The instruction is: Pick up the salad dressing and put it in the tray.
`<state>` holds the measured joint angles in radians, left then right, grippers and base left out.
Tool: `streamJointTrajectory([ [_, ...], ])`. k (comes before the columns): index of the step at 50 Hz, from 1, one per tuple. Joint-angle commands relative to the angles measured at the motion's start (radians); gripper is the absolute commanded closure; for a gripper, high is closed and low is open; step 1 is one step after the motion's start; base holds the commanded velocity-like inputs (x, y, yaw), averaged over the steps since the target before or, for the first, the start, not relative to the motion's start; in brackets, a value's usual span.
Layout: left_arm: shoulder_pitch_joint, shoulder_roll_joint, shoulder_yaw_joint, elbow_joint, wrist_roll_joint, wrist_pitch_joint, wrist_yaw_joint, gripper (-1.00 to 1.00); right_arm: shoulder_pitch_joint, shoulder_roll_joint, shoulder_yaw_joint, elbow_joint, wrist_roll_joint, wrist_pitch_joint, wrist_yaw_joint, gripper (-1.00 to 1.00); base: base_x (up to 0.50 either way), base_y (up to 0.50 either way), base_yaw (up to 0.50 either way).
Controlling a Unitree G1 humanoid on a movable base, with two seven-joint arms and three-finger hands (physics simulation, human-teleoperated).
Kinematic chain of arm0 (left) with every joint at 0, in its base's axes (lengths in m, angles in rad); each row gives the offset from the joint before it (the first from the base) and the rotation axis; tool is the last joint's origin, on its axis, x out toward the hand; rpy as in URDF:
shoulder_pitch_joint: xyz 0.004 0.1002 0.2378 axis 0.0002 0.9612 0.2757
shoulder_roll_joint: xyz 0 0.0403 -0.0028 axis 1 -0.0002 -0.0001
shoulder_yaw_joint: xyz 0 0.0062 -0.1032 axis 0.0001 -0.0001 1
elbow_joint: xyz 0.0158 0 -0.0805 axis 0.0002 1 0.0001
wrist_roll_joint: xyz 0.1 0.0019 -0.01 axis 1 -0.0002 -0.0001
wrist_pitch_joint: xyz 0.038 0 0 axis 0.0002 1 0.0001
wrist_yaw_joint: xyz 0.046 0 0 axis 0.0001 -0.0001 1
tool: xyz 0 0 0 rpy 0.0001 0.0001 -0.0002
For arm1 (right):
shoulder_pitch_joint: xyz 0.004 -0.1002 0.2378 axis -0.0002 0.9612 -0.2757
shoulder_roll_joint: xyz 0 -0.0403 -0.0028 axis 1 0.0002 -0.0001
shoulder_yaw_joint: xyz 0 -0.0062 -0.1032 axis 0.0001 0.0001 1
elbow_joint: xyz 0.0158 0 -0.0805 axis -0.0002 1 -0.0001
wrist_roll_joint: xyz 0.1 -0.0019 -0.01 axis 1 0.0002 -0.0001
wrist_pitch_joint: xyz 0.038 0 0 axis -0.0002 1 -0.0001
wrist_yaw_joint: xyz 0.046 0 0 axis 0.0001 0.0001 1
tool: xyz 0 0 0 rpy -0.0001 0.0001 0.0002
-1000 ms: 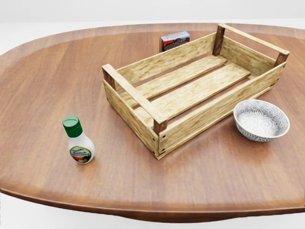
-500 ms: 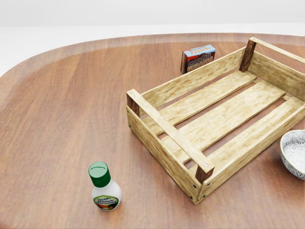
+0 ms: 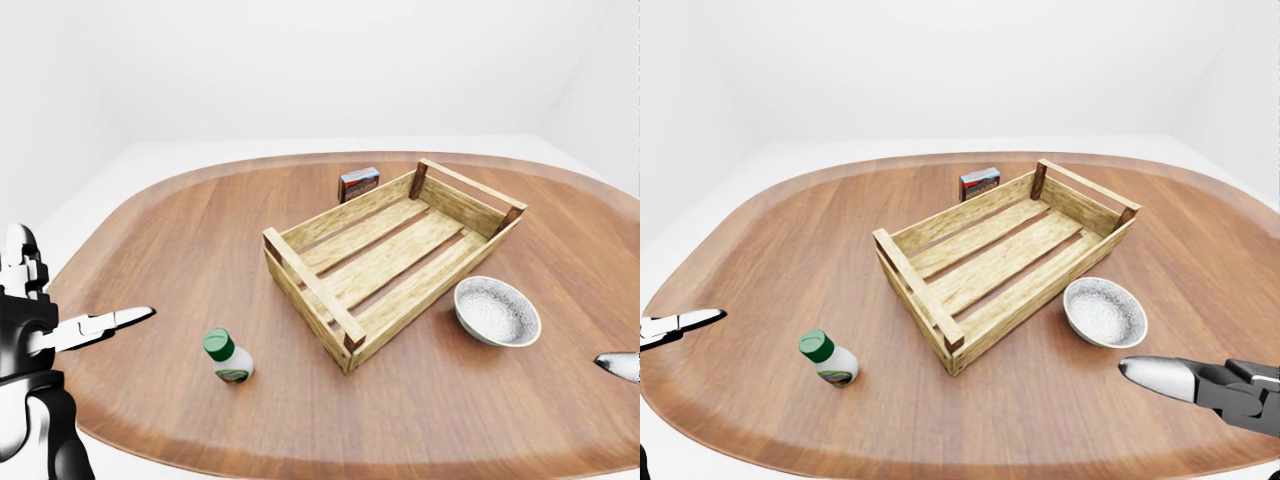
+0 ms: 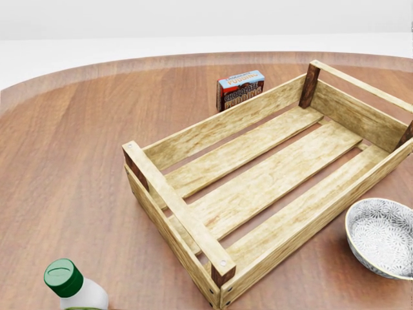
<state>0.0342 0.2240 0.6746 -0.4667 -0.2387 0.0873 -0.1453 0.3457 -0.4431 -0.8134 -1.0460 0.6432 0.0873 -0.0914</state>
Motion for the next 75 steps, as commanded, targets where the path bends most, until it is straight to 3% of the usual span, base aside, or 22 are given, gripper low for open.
streamJointTrajectory([
  [1,0.002,-0.006,0.003,-0.037,-0.002,0.0,0.001,-1.0,-0.001,-0.005,-0.005,-0.001,0.019,0.0,-0.024,-1.0,0.34,-0.43,0.0],
  [3,0.001,-0.005,0.007,-0.05,-0.005,0.0,0.003,-1.0,-0.02,-0.005,-0.042,-0.001,0.064,0.0,-0.072,-1.0,0.18,-0.15,0.0],
  [8,0.004,-0.018,-0.017,-0.029,0.016,0.0,-0.001,-1.0,-0.069,0.035,-0.058,-0.001,0.027,0.0,-0.047,-1.0,0.0,0.0,0.0],
  [12,0.002,-0.013,-0.007,-0.042,0.005,0.0,-0.002,-1.0,-0.062,-0.034,-0.019,-0.001,-0.155,0.0,-0.066,-1.0,0.03,0.12,0.0],
  [18,0.004,-0.015,-0.013,-0.026,0.022,0.0,-0.002,-1.0,-0.093,0.07,0.034,-0.001,-0.211,0.0,0.007,-1.0,0.09,0.41,0.0],
  [24,0.004,-0.011,-0.006,-0.025,0.014,0.0,-0.004,-1.0,-0.126,0.104,-0.057,-0.001,-0.138,0.0,0.024,-1.0,0.0,0.0,0.0],
  [29,0.007,-0.015,-0.006,-0.034,0.014,0.0,-0.006,-1.0,-0.1,0.076,-0.024,-0.001,-0.145,0.0,0.019,-1.0,0.0,0.0,0.0],
  [31,0.006,-0.015,-0.008,-0.03,0.019,0.0,-0.006,-1.0,-0.074,0.024,-0.002,-0.001,-0.068,0.0,-0.008,-1.0,0.5,0.14,0.0],
  [35,0.003,-0.015,-0.011,-0.022,0.021,0.0,-0.006,-1.0,-0.052,-0.025,0.048,-0.001,-0.117,0.0,-0.046,-1.0,0.5,0.03,0.0],
  [42,0.003,-0.019,-0.029,-0.014,0.032,0.0,-0.004,-1.0,-0.079,-0.004,0.089,-0.001,-0.178,0.0,-0.032,-1.0,0.5,0.01,0.0],
  [47,0.004,-0.02,-0.031,-0.017,0.037,0.0,-0.003,-1.0,-0.119,0.048,0.088,-0.001,-0.232,0.0,0.023,-1.0,0.5,0.01,0.0],
  [50,0.004,-0.021,-0.031,-0.018,0.037,0.0,-0.004,-1.0,-0.145,0.136,0.017,-0.001,-0.198,0.0,0.037,-1.0,0.35,0.0,0.0],
  [52,0.002,-0.022,-0.035,-0.012,0.041,0.0,-0.002,-1.0,-0.107,0.116,-0.022,-0.001,-0.127,0.0,0.027,-1.0,0.0,0.0,0.0],
  [54,0.002,-0.022,-0.037,-0.019,0.041,0.0,-0.001,-1.0,-0.082,0.027,0.044,-0.001,-0.221,0.0,-0.004,-1.0,0.0,0.0,0.0],
  [56,0.003,-0.023,-0.037,-0.022,0.039,0.0,-0.002,-1.0,-0.089,0.045,0.086,-0.001,-0.359,0.0,0.009,-1.0,0.11,0.49,0.0],
  [58,0.003,-0.023,-0.034,-0.012,0.039,0.0,-0.005,-1.0,-0.136,0.123,0.03,-0.001,-0.23,0.0,0.035,-1.0,0.12,0.49,0.0],
  [63,0.003,-0.019,-0.03,-0.015,0.034,0.0,-0.003,-1.0,-0.117,0.108,0.011,-0.001,-0.14,0.0,-0.003,-1.0,0.0,0.02,0.0],
  [70,0.005,-0.019,-0.015,-0.036,0.023,0.0,-0.007,-1.0,-0.032,0.016,-0.071,-0.001,0.067,0.0,-0.118,-1.0,0.0,0.0,0.0],
  [72,0.006,-0.02,-0.018,-0.038,0.026,0.0,-0.007,-1.0,-0.026,0.001,-0.074,-0.001,0.086,0.0,-0.161,-1.0,0.0,0.0,0.0],
  [75,0.008,-0.022,-0.019,-0.048,0.025,0.0,-0.009,-1.0,-0.017,0.0,-0.046,-0.001,0.03,0.0,-0.135,-1.0,0.0,0.0,0.0],
])
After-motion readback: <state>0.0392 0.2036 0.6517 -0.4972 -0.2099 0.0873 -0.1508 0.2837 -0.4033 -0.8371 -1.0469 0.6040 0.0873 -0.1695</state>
